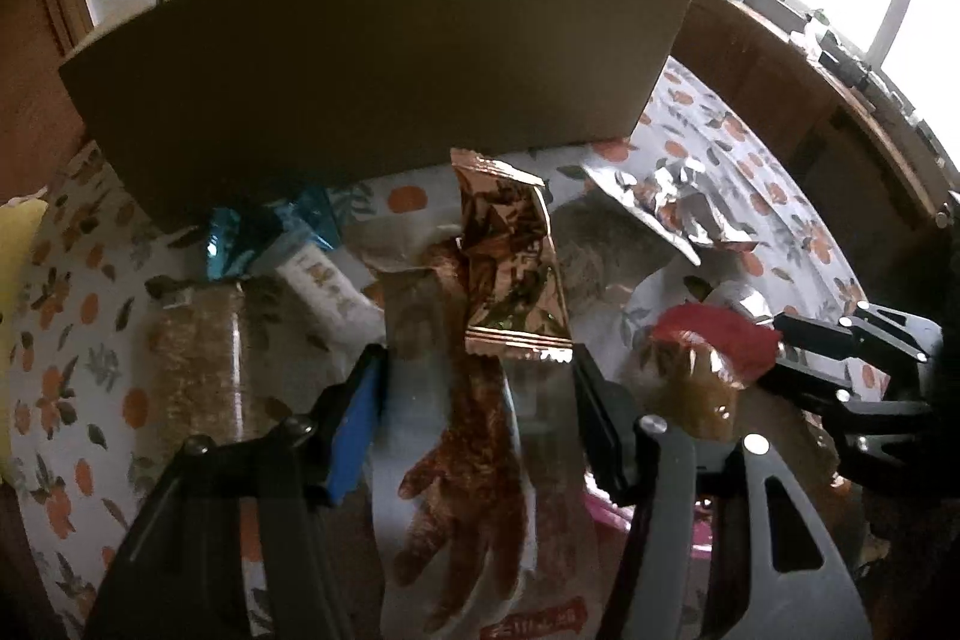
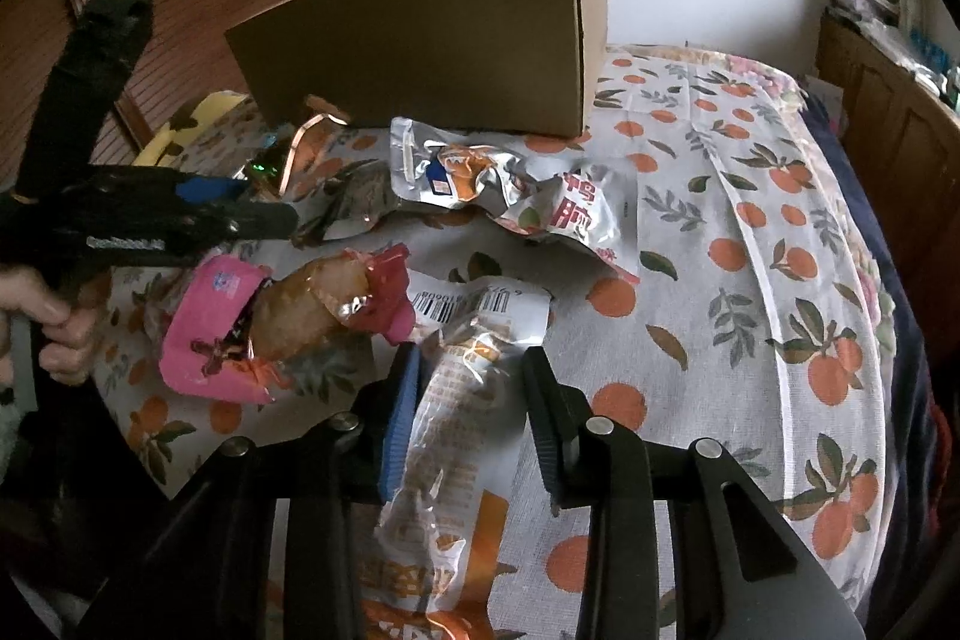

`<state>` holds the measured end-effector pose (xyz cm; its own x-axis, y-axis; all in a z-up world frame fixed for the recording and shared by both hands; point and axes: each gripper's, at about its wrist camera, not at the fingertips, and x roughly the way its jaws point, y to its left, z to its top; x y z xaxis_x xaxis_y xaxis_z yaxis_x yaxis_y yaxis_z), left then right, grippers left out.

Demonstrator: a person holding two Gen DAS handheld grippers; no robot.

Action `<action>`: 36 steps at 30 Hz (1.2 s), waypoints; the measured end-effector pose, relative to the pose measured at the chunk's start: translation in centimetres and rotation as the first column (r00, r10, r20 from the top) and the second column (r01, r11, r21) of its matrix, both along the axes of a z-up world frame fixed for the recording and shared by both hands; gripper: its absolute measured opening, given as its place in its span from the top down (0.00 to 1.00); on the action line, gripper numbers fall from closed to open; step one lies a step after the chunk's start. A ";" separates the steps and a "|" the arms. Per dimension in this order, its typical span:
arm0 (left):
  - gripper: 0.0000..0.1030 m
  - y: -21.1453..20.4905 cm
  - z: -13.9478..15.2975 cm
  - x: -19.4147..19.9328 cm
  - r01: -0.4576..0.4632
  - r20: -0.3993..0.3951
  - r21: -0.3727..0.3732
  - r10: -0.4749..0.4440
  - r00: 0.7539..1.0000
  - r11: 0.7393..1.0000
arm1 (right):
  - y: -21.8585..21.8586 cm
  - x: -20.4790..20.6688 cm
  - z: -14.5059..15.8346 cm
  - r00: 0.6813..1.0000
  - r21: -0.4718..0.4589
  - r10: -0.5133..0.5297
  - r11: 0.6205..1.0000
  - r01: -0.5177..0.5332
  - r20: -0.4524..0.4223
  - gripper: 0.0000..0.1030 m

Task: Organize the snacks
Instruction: 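Lift both held packets and carry them toward the cardboard box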

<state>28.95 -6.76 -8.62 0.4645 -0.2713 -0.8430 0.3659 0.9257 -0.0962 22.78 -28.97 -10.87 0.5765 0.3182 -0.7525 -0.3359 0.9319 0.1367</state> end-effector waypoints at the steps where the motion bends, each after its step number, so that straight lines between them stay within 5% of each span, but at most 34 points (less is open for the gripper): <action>1: 0.42 0.0 0.4 0.1 -0.001 0.012 0.002 0.001 1.000 1.000 | 0.0 0.0 0.0 1.000 0.001 -0.001 1.000 0.001 0.001 0.67; 7: 0.42 -0.3 2.8 0.7 0.011 0.096 0.040 -0.015 0.995 0.999 | 0.0 0.5 0.9 0.999 -0.003 -0.027 1.000 0.027 0.034 0.67; 12: 0.42 -0.5 3.6 1.1 0.015 0.154 0.146 -0.037 0.987 0.989 | 0.6 1.2 0.9 0.999 -0.041 -0.025 0.999 0.027 0.044 0.67; 21: 0.42 -0.1 4.7 1.7 0.030 0.180 0.320 -0.091 0.979 0.947 | 0.2 1.7 -0.1 0.999 -0.036 -0.028 0.999 0.029 0.022 0.67; 28: 0.42 -0.2 7.3 1.5 -0.010 0.270 0.436 -0.120 0.955 0.900 | 0.1 1.8 0.0 1.000 -0.024 -0.024 0.999 0.023 -0.020 0.63; 36: 0.42 1.3 7.3 1.8 -0.031 0.232 0.398 -0.068 0.970 0.917 | 1.0 0.6 -0.1 1.000 -0.073 -0.002 0.997 0.000 -0.029 0.57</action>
